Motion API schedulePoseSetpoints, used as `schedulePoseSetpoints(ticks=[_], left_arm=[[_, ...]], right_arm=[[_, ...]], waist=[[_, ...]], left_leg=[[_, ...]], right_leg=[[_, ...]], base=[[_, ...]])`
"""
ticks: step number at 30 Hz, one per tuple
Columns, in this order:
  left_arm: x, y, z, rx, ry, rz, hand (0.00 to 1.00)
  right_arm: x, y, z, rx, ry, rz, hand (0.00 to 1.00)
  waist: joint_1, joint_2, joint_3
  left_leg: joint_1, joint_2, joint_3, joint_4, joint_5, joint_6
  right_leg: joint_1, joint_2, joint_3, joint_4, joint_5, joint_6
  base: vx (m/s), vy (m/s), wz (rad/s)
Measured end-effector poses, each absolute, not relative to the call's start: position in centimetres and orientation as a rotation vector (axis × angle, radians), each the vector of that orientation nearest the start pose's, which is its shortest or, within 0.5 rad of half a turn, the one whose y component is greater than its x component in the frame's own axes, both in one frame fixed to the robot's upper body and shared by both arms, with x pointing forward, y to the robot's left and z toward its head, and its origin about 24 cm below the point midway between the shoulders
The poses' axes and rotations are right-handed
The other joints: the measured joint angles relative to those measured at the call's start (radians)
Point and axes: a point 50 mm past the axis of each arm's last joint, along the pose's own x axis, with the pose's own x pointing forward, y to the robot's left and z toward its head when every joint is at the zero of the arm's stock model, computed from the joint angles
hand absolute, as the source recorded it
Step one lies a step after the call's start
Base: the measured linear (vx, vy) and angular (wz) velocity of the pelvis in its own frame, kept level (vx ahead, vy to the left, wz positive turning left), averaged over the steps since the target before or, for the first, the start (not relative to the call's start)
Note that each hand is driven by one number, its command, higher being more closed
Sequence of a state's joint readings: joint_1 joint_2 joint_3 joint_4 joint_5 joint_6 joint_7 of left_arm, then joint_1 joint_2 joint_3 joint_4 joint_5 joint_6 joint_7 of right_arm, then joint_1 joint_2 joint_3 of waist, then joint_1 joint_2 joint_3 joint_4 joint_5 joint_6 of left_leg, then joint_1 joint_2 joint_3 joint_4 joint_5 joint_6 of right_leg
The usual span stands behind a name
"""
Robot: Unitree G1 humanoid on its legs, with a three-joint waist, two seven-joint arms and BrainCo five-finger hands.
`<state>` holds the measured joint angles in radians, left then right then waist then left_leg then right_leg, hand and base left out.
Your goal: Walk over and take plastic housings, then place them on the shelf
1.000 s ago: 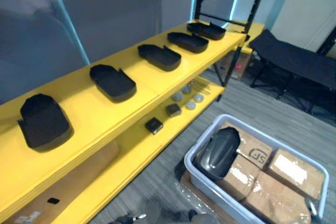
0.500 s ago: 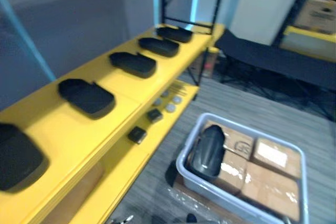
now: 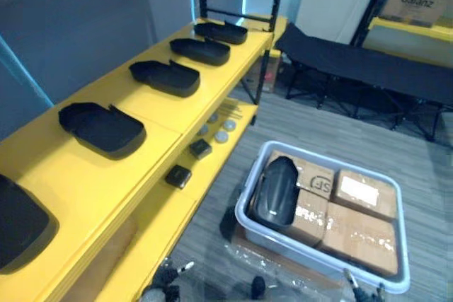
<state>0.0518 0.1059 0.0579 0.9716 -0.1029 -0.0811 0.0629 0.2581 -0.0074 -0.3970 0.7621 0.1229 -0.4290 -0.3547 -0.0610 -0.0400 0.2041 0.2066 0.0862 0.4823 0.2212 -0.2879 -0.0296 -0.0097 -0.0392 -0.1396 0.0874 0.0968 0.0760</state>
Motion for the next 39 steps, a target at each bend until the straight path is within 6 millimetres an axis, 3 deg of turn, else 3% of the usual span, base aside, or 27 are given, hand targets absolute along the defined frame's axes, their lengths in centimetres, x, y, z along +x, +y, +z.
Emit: schedulePoseSetpoints(ticks=[1,3,6,8,9,12,14,18,21,23,25,26,31,34,35,37,39], left_arm=[[12.7,20.9,-14.4,0.019,0.933,0.240,0.00],[12.2,22.0,-14.3,0.042,0.952,0.251,0.00],[10.0,23.7,-14.6,0.077,1.008,0.279,0.00],[8.2,24.5,-14.9,0.092,1.059,0.303,0.00],[7.4,24.9,-15.1,0.098,1.087,0.315,0.00],[6.7,23.4,-15.7,0.059,1.117,0.302,0.00],[6.2,22.6,-15.9,0.037,1.132,0.295,0.00],[6.1,21.5,-16.1,-0.002,1.129,0.302,0.00],[5.8,21.4,-16.2,-0.027,1.121,0.321,0.00],[5.7,21.3,-16.1,-0.038,1.099,0.331,0.00],[6.0,21.2,-16.0,-0.043,1.079,0.331,0.00],[7.3,21.4,-15.6,0.008,1.002,0.286,0.00],[9.4,20.7,-15.1,0.034,0.940,0.220,0.00],[12.2,21.0,-14.3,0.083,0.857,0.165,0.00],[12.8,21.0,-14.0,0.095,0.838,0.154,0.00],[14.8,21.1,-13.3,0.127,0.785,0.135,0.00],[15.1,21.0,-13.1,0.129,0.767,0.138,0.00]], right_arm=[[9.5,-25.5,-10.9,-0.012,0.531,-0.845,0.00],[10.8,-25.8,-10.4,-0.041,0.502,-0.809,0.00],[11.9,-25.9,-10.1,-0.052,0.479,-0.788,0.00],[12.3,-25.8,-10.0,-0.056,0.471,-0.773,0.00],[12.2,-25.8,-10.1,-0.060,0.483,-0.771,0.00],[11.9,-26.1,-10.5,-0.073,0.514,-0.767,0.00],[11.7,-25.7,-10.9,-0.073,0.543,-0.754,0.00],[11.4,-25.8,-11.0,-0.087,0.548,-0.753,0.00],[12.6,-25.6,-10.0,-0.147,0.491,-0.707,0.00],[15.0,-25.6,-8.3,-0.204,0.381,-0.679,0.00],[16.1,-25.5,-7.1,-0.243,0.303,-0.689,0.00],[17.4,-25.7,-3.1,-0.278,0.060,-0.698,0.00],[20.0,-24.1,-1.0,-0.257,-0.055,-0.575,0.00],[26.0,-20.3,3.8,-0.195,-0.226,-0.367,0.00],[27.0,-19.6,4.6,-0.198,-0.244,-0.325,0.00],[30.0,-17.4,7.2,-0.183,-0.272,-0.254,0.00],[31.3,-16.6,8.6,-0.170,-0.291,-0.235,0.00]], waist=[[0.011,0.010,0.006],[0.015,0.014,0.008],[0.025,0.025,0.010],[0.032,0.014,0.011],[0.038,0.013,0.014],[0.046,0.038,0.024],[0.047,0.032,0.022],[0.045,0.034,0.017],[0.051,0.032,0.014],[0.067,0.035,0.012],[0.073,0.035,0.011],[0.053,0.032,0.023],[0.070,0.061,0.056],[0.075,0.040,0.114],[0.082,0.036,0.130],[0.137,0.020,0.183],[0.160,0.019,0.201]], left_leg=[[-0.007,0.019,0.038,-0.006,0.008,0.012],[-0.015,0.050,0.078,-0.008,0.012,0.008],[-0.015,0.096,0.118,-0.001,0.022,-0.008],[-0.019,0.092,0.134,-0.001,0.027,-0.017],[-0.019,0.094,0.130,-0.005,0.037,-0.033],[-0.030,0.102,0.128,-0.024,0.060,-0.058],[-0.033,0.093,0.133,-0.041,0.079,-0.079],[-0.031,0.105,0.134,-0.052,0.099,-0.099],[-0.036,0.102,0.106,-0.049,0.100,-0.101],[-0.057,0.083,-0.055,-0.052,0.073,-0.086],[-0.068,0.066,-0.078,-0.064,0.041,-0.091],[-0.089,0.030,-0.058,-0.032,0.025,-0.070],[-0.124,0.005,-0.140,-0.019,0.024,-0.066],[-0.203,-0.014,-0.210,0.015,0.018,-0.049],[-0.210,-0.016,-0.221,0.017,0.016,-0.046],[-0.238,-0.017,-0.246,0.030,0.019,-0.042],[-0.248,-0.017,-0.264,0.032,0.021,-0.039]], right_leg=[[-0.007,0.006,-0.004,-0.013,0.016,0.024],[-0.044,-0.041,-0.139,0.122,-0.063,-0.043],[-0.037,-0.095,-0.222,0.191,-0.087,-0.053],[-0.021,-0.138,-0.243,0.179,0.015,-0.081],[-0.008,-0.131,-0.251,0.139,0.007,-0.059],[0.032,-0.093,-0.274,0.013,0.007,-0.051],[0.063,-0.076,-0.273,-0.087,0.002,-0.019],[0.083,-0.040,-0.263,-0.148,0.014,-0.025],[0.066,-0.026,-0.211,-0.172,0.028,-0.035],[0.011,-0.016,-0.129,-0.176,0.039,-0.028],[-0.028,-0.011,-0.092,-0.176,0.047,-0.022],[-0.062,-0.050,-0.079,-0.176,0.089,-0.011],[-0.077,-0.073,-0.085,-0.166,0.114,-0.007],[-0.133,-0.086,-0.096,-0.166,0.134,-0.003],[-0.141,-0.086,-0.100,-0.166,0.138,-0.006],[-0.151,-0.089,-0.112,-0.166,0.143,-0.008],[-0.151,-0.092,-0.132,-0.166,0.144,-0.010]], base=[[-0.07,0.060,-0.53],[-0.02,0.061,-0.53],[0.12,0.051,-0.55],[0.12,-0.055,-0.46],[0.07,-0.172,-0.34],[0.03,-0.177,-0.19],[0.02,-0.201,-0.16],[-0.02,-0.150,-0.12],[-0.05,-0.083,-0.45],[-0.10,-0.078,-1.05],[-0.08,0.120,-0.94],[-0.01,0.273,-0.63],[0.08,0.081,-0.03],[-0.08,-0.021,0.13],[-0.09,-0.034,0.25],[-0.06,-0.038,0.26],[0.00,-0.031,0.29]])
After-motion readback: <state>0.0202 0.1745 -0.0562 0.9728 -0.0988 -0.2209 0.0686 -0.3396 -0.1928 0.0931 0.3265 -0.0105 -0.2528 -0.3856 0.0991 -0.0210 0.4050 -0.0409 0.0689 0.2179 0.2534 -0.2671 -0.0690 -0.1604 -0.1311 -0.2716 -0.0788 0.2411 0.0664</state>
